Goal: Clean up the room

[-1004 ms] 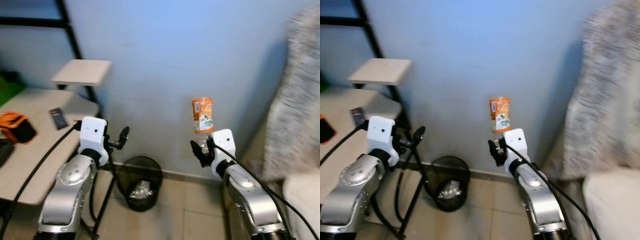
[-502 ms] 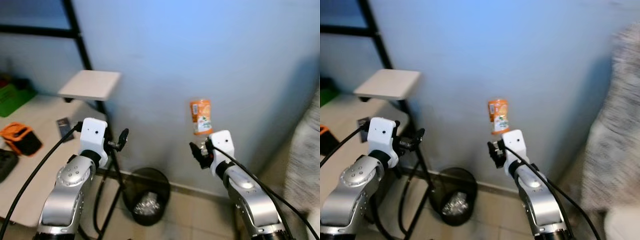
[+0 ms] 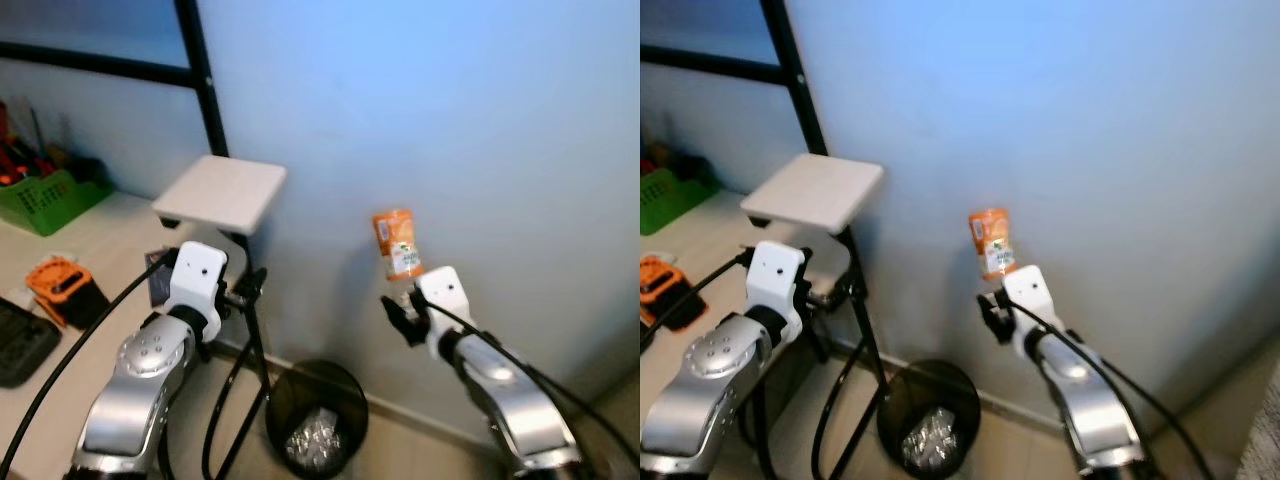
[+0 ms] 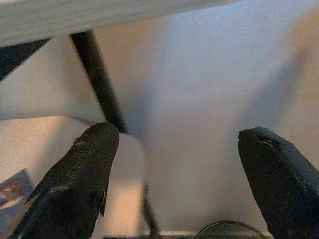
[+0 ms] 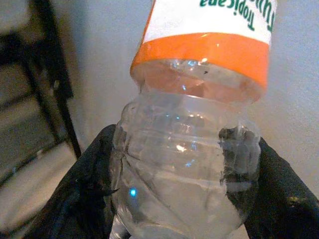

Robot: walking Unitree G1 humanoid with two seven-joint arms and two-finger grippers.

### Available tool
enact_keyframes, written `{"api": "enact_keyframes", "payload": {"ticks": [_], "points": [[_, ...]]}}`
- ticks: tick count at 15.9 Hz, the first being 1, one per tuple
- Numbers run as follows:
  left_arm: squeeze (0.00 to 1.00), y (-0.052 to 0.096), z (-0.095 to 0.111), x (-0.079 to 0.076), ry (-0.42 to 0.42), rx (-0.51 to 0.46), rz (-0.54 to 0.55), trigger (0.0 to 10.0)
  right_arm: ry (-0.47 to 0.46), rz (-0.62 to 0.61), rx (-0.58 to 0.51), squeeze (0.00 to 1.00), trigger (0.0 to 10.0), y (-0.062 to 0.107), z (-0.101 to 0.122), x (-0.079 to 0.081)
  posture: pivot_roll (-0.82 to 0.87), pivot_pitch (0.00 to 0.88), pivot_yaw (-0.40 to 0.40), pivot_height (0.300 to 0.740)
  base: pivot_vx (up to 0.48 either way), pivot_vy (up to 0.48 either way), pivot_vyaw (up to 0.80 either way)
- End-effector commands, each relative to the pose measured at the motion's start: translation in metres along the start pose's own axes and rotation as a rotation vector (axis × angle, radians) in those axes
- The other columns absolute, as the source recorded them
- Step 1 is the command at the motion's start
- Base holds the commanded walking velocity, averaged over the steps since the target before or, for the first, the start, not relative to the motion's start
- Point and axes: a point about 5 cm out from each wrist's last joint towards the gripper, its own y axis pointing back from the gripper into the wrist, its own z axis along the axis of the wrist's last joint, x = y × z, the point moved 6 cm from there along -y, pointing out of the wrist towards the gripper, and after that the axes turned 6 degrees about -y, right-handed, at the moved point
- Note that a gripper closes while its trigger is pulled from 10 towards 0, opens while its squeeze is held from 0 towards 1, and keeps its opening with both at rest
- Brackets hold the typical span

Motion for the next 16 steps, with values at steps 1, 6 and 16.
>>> {"api": "enact_keyframes", "payload": {"ticks": [1,6,16], "points": [[0.0,0.004,-0.006,0.001,-0.015,0.025,-0.018,10.0,0.026,0.064,0.042,0.0,10.0,-0.003,-0.007,0.015,-0.06,0.0,0.017,0.74,0.0,0.0,0.0],[0.0,0.011,-0.016,-0.043,-0.091,0.063,-0.37,10.0,0.303,0.2,0.316,0.0,10.0,-0.018,-0.067,0.014,-0.07,0.0,0.019,0.74,0.0,0.0,0.0],[0.0,0.032,-0.038,-0.073,-0.241,0.217,-0.792,10.0,0.385,0.084,0.486,0.0,10.0,-0.06,-0.091,0.023,-0.06,0.0,-0.011,0.74,0.0,0.0,0.0]]}}
